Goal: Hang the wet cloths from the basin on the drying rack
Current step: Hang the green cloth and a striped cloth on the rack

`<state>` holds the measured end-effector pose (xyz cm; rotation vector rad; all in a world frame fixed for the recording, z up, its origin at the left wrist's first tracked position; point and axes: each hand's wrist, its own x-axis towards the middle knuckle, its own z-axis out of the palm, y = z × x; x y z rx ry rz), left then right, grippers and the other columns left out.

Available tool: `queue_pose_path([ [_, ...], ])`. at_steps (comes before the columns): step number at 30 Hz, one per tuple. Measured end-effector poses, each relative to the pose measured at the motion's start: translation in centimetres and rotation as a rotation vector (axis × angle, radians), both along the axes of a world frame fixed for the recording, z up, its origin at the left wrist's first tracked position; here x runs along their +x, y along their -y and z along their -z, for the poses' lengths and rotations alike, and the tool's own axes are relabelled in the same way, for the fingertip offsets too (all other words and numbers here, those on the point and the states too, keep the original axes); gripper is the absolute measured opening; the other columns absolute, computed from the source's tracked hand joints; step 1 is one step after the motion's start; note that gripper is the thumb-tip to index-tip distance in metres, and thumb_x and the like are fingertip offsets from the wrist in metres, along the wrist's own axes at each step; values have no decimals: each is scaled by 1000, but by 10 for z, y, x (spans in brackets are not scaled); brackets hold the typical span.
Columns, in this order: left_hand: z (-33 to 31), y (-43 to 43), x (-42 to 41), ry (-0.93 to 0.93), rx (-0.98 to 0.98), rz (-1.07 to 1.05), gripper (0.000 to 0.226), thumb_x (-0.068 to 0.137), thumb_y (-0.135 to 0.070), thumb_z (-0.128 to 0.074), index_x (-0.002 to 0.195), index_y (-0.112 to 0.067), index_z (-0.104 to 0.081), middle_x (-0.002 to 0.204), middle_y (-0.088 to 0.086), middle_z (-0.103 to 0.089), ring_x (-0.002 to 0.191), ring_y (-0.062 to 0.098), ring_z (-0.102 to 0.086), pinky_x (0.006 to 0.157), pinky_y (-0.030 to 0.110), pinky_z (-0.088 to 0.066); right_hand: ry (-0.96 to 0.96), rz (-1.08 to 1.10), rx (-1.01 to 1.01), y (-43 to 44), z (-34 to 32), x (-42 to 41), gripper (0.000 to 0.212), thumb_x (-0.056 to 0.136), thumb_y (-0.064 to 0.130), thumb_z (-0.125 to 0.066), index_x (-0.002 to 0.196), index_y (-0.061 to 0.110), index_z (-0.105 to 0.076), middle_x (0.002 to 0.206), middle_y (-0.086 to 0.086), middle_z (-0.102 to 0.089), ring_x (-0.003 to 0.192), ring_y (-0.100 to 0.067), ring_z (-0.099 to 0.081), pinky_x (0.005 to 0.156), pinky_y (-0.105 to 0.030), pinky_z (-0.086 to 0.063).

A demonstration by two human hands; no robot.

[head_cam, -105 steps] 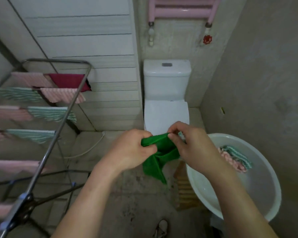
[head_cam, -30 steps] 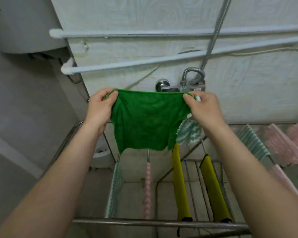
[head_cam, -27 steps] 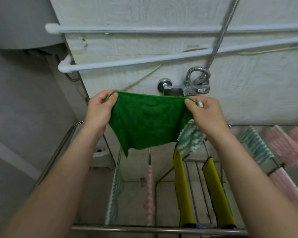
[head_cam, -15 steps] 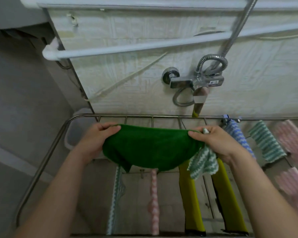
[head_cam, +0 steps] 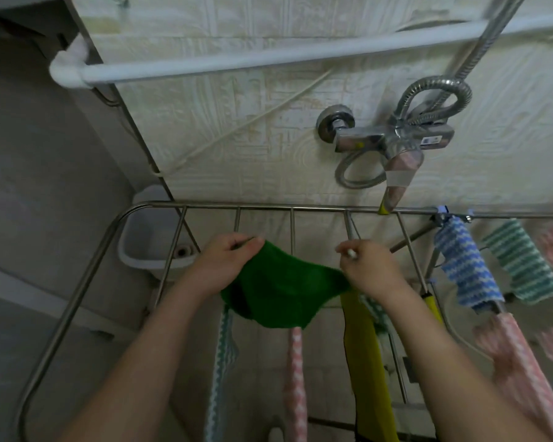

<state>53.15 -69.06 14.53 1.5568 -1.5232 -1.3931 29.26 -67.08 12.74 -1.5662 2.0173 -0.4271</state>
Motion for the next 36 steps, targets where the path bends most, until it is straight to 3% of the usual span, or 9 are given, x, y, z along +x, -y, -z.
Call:
queue_pose_path([
  [5,-11,14,-20,-35,-47,138,24,92,-37,-55,92,-23,-74,77,-14,-72,74,0,-66,65,12,-46,563,-253,170,20,21,26,54,87,10,-66,136,25,-50,132,4,-58,128,-9,-46,104,-25,-36],
  [12,-16,33,-11,-334,45,-44,18,84,-30,-64,71,-23,-75,73,-2,-73,71,13,-68,71,31,-54,497,-350,379,45,31,-1,20,81,17,-74,101,17,-73,100,1,-75,95,-14,-70,92,-30,-52],
  [14,-14,41,-5,-470,78,-235,19,85,-29,-64,73,-19,-75,74,1,-73,71,14,-69,70,29,-57,433,-244,345,51,34,-13,20,79,24,-76,96,13,-74,94,-1,-76,90,-15,-71,91,-32,-53],
  [17,-2,49,1,-433,82,-379,21,91,-28,-60,81,-14,-72,75,0,-74,71,13,-69,68,24,-57,654,-25,279,56,35,-21,17,81,17,-74,93,4,-72,91,-7,-76,85,-19,-71,75,-25,-56],
  [21,9,53,10,-296,163,-231,6,80,-24,-73,75,-21,-76,78,0,-75,76,16,-70,65,26,-54,912,201,244,68,32,-18,13,83,11,-70,91,0,-71,88,-12,-74,74,-16,-71,67,-26,-56],
  [24,24,68,5,-73,16,-221,6,77,-24,-76,74,-28,-75,79,-7,-73,78,7,-68,66,19,-50,779,333,146,90,41,-8,12,81,14,-73,78,3,-68,80,-11,-73,70,-18,-70,66,-27,-56],
  [27,43,95,-9,144,-242,-308,5,85,-28,-68,87,-27,-73,97,-5,-72,90,9,-63,73,18,-43,363,333,-8,113,52,2,17,79,23,-69,69,11,-63,74,-7,-65,79,-24,-63,71,-30,-47],
  [32,66,121,-24,680,-412,-182,21,98,-28,-46,105,-19,-63,96,3,-68,76,20,-58,60,26,-37,-190,135,-73,123,57,18,25,90,23,-55,110,9,-56,107,-16,-64,101,-35,-60,74,-34,-46],
  [36,79,125,-31,870,-466,-94,9,97,-18,-44,97,-16,-53,84,6,-64,63,17,-47,47,26,-23,-282,101,-67,124,68,20,24,91,17,-51,115,11,-49,112,-16,-59,101,-35,-59,69,-33,-40],
])
